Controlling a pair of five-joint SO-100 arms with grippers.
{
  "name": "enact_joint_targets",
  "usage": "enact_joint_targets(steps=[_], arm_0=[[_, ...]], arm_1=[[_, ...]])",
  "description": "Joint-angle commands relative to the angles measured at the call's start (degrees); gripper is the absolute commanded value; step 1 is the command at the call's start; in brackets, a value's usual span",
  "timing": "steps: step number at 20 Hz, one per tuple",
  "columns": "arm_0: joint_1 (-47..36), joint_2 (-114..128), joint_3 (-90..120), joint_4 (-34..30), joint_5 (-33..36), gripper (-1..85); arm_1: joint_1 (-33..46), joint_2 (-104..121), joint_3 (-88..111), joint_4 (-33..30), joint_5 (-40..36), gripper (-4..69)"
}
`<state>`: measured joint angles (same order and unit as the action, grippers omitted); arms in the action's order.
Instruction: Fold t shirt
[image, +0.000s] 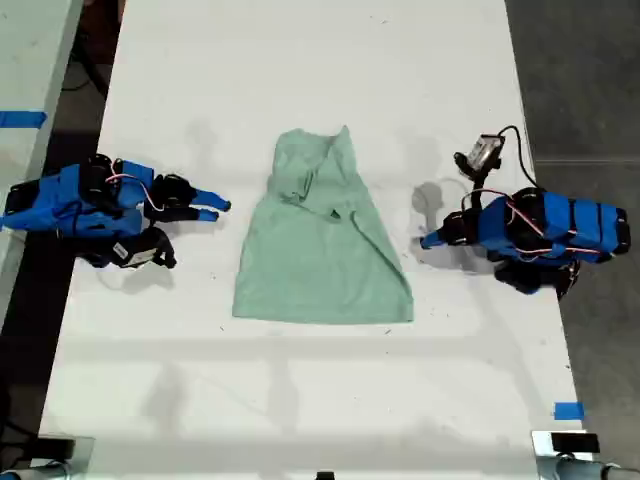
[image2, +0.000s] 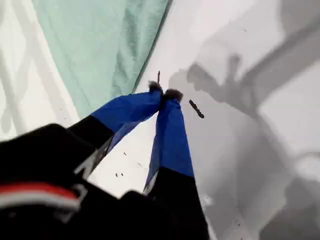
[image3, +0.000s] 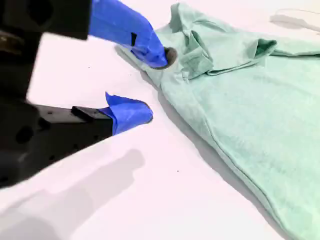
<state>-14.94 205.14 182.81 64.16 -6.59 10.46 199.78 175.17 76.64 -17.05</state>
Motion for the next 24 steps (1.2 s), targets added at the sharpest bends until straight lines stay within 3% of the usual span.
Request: enact_joint_targets(steps=[1, 5, 8, 9, 13, 18, 21, 24], arm_0=[[-12.74, 0.35, 1.05, -1.23, 2.2, -0.1], [-12.83, 0.35, 0.88, -1.23, 2.55, 0.3], [-12.39, 0.35, 0.7, -1.14, 1.58, -0.1], [-12.13, 0.35, 0.7, -1.05, 0.88, -0.1], [-14.06, 0.35, 0.88, -1.32, -2.64, -0.1], [-15.03, 0.35, 1.05, -1.23, -2.29, -0.1], [-15.21, 0.35, 1.14, -1.23, -2.2, -0.1], [-17.93, 0.35, 1.14, -1.14, -1.32, 0.1]], arm_1=[[1.41, 0.62, 2.55, 0.44, -1.49, 0.0], [-0.35, 0.79, 2.55, 0.35, -3.16, 6.3], [-0.79, 0.62, 2.55, 0.53, -2.81, 4.4], [-1.58, 0.53, 2.55, 0.53, -1.32, 1.3], [-4.48, -1.67, 0.0, 4.48, 6.33, 0.9], [-11.51, -41.92, -30.41, 5.45, 23.91, 1.1], [-15.47, -66.88, -47.11, 3.25, 26.02, 9.3], [-19.25, -74.97, -49.75, -2.46, 29.71, 24.0]])
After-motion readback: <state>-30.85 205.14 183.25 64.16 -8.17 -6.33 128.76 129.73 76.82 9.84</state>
